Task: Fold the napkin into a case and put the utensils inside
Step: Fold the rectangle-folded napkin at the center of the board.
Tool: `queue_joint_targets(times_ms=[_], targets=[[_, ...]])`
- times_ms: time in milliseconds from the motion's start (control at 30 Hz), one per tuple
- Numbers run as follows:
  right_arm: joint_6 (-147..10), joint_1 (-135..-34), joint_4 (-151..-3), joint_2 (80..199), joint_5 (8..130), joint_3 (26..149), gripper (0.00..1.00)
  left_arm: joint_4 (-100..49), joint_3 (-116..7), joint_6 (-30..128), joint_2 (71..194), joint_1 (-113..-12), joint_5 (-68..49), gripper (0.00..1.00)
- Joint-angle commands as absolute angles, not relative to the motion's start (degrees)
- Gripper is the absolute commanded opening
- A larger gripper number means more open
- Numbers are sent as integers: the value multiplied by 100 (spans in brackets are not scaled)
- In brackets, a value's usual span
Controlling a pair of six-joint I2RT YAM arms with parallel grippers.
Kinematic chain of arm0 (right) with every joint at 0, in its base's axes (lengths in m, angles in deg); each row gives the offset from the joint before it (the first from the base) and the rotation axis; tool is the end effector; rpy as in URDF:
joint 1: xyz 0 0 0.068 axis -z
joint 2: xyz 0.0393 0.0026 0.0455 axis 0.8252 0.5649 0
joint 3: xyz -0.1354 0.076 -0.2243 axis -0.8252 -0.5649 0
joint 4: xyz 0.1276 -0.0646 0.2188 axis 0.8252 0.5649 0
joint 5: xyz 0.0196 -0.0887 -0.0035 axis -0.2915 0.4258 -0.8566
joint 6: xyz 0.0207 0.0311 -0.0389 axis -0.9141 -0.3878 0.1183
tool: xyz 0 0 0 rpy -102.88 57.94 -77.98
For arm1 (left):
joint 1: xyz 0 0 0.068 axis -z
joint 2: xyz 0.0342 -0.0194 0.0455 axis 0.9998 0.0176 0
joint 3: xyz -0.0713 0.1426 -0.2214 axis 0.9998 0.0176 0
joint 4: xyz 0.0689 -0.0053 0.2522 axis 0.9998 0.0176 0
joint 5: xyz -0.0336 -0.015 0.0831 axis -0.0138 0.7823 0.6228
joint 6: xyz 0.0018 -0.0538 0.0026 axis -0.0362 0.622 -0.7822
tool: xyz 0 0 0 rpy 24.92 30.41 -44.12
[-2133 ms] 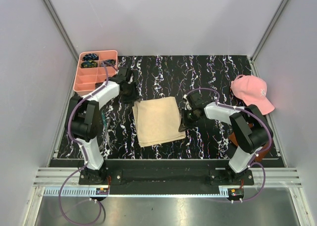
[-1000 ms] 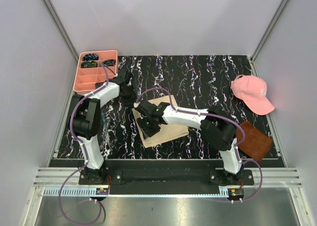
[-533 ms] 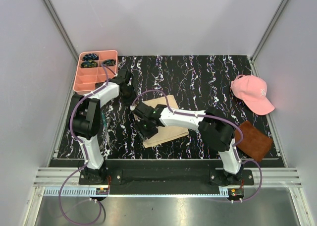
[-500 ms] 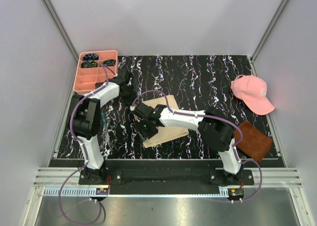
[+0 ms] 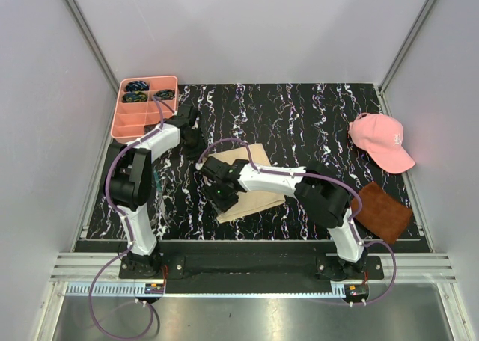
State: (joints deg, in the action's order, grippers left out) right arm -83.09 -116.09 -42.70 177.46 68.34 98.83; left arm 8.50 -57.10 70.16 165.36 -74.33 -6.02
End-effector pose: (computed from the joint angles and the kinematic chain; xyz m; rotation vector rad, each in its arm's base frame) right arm 0.2078 0.3777 0.1634 -1.0076 2.7019 0.5443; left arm 0.3731 -0.1006 0.1794 -0.4077 2.7275 -0.3435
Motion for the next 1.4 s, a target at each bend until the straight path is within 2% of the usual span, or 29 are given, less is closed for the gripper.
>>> queue_joint_targets(times_ms=[0,33,300,467,500,567,667,933,1133,1200,1367], targets=[[-8218,-11660,-4215,17823,7024,10158,40,653,-5678,7028,16309,-7466,-742,39],[-8209,-11660,-4215,17832,7024,10167,36,661,-5678,7036,16308,-7466,-725,40],[-8165,-11660,-4206,17937,6972,10202,25,644,-5643,7045,16291,-7466,-733,42],[-8192,-11651,-4198,17798,7094,10185,10,644,-5625,7072,16229,-7466,-742,44],[-8200,-11660,-4189,17693,7112,10176,4,644,-5625,7072,16203,-7466,-751,45],[-8183,-11651,-4110,17578,7156,10228,0,653,-5634,7080,16185,-7475,-803,50],[-8183,-11643,-4031,17332,7165,10237,0,644,-5643,7072,16168,-7475,-821,54],[-8174,-11590,-4013,17103,7095,10123,0,644,-5625,7063,16159,-7493,-909,52],[-8165,-11502,-4039,16962,7007,9939,0,644,-5582,7063,16027,-7493,-900,48],[-8174,-11467,-4048,16892,6989,9895,0,644,-5582,7036,16027,-7493,-883,43],[-8253,-11388,-4171,16716,6884,9702,0,670,-5643,7010,16211,-7493,-900,41]])
